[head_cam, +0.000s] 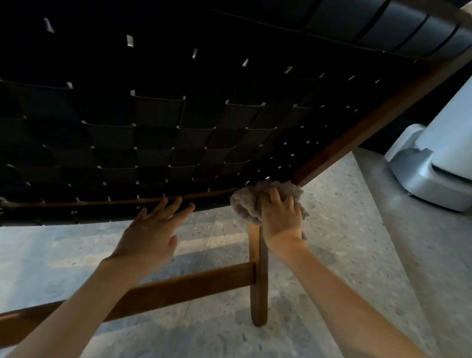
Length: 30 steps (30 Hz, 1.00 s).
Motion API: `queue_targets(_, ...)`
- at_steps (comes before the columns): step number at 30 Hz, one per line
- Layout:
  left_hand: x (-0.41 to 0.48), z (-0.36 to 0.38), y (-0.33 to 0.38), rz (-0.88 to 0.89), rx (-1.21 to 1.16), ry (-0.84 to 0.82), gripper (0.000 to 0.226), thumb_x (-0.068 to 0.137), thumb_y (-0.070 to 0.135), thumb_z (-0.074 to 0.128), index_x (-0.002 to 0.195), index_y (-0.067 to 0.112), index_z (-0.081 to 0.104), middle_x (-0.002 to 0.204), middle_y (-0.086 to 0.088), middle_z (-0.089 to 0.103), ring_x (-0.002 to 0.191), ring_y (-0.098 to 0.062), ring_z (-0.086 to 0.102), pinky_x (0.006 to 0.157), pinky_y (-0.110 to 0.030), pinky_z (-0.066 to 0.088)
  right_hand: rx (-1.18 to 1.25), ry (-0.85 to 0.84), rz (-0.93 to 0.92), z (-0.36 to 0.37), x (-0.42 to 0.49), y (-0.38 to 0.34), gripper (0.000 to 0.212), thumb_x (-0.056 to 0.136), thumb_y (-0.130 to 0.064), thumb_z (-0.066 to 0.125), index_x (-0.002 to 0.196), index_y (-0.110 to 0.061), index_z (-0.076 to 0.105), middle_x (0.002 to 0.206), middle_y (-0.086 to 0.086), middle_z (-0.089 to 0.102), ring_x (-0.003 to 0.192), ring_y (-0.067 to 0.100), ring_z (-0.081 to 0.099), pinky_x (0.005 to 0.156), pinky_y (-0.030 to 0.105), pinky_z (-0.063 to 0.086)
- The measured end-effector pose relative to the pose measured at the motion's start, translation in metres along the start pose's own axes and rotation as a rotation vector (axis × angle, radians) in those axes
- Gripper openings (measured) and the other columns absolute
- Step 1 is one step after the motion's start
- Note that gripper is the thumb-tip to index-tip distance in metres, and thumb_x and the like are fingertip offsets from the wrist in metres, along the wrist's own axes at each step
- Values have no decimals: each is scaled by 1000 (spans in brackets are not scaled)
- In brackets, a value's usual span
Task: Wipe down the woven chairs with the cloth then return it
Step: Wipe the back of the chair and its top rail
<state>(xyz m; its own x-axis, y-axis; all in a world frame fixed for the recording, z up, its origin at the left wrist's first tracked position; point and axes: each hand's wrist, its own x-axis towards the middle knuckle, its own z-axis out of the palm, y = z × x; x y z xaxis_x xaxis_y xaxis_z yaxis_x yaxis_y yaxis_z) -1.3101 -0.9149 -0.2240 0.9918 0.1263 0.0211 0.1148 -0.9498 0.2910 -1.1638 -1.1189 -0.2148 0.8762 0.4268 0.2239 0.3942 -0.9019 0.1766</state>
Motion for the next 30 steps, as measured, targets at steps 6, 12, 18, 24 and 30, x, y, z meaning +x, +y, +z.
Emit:
queue_targets(6,-16,-3,-6,-60,64,14,65,101,26,35,146,41,-10,158,6,-16,145,-16,-13,119,-39,-1,248,-4,30,5,-2,-14,65,92,-14,55,149,-24,24,151,4,23,136,34,28,111,46,32)
queue_targets(12,-36,-13,-5,-91,6,27,62,102,29,34,148,41,-6,160,8,0,147,-14,5,120,-37,5,351,-121,84,18,-11,-29,68,93,-14,54,151,-24,18,155,6,15,143,35,14,117,44,22)
queue_targets(18,-76,-19,-21,-54,-126,134,61,100,33,40,149,43,6,157,14,15,142,-10,25,109,-30,33,447,-32,-58,0,-60,-47,64,87,-1,51,145,-20,32,148,7,29,134,33,30,103,45,43)
queue_targets(24,-119,-20,-40,-231,-509,108,56,95,45,47,146,27,33,134,4,55,120,-15,52,99,-29,40,550,73,-273,-22,-119,-116,59,88,-2,54,139,-18,30,141,10,26,127,27,36,105,35,42)
queue_targets(30,-159,-22,-65,-443,-1113,270,26,88,30,63,113,22,59,98,7,64,95,-11,62,71,-20,51,608,56,-533,-33,-147,-193,71,84,-17,70,129,-31,17,139,1,16,120,18,43,91,22,48)
